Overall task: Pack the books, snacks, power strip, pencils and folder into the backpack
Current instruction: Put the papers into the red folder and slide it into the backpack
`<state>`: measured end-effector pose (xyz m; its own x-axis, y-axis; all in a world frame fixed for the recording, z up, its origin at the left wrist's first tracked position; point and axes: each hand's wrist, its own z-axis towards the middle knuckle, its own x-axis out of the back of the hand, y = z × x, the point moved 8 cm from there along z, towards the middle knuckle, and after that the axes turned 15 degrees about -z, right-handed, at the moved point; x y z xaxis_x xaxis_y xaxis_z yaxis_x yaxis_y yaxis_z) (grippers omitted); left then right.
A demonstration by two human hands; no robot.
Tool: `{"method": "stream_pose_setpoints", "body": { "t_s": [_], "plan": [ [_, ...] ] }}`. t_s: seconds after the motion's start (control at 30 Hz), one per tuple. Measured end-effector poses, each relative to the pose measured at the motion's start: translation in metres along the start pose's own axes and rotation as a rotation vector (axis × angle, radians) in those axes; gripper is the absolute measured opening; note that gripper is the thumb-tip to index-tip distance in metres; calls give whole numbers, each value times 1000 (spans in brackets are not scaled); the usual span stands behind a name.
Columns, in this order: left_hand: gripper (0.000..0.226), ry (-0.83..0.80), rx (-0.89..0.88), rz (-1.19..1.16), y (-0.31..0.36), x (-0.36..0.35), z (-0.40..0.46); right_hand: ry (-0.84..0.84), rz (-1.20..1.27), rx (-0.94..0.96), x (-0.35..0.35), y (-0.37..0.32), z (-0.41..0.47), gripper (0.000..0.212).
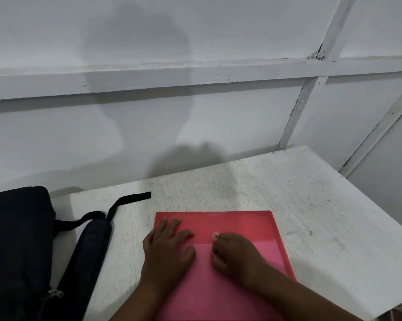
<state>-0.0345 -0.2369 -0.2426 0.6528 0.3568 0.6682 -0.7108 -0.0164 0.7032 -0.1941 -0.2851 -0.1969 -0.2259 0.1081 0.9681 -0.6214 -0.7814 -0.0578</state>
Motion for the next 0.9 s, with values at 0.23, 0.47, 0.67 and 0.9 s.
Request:
{"method": "stream_pose_setpoints", "body": {
  "t_s": [0.23,0.47,0.67,0.9],
  "plan": [
    [38,-9,4,13,1,0,1,-227,-3,-5,-16,10,21,38],
    [36,-13,6,9,3,2,-1,-245,118,-68,-16,28,24,17],
    [37,-32,11,15,6,4,0,-98,162,-147,-16,38,0,16],
    [38,-15,5,-2,8,7,1,-32,235,-216,-21,39,-19,25]
  ]
}}
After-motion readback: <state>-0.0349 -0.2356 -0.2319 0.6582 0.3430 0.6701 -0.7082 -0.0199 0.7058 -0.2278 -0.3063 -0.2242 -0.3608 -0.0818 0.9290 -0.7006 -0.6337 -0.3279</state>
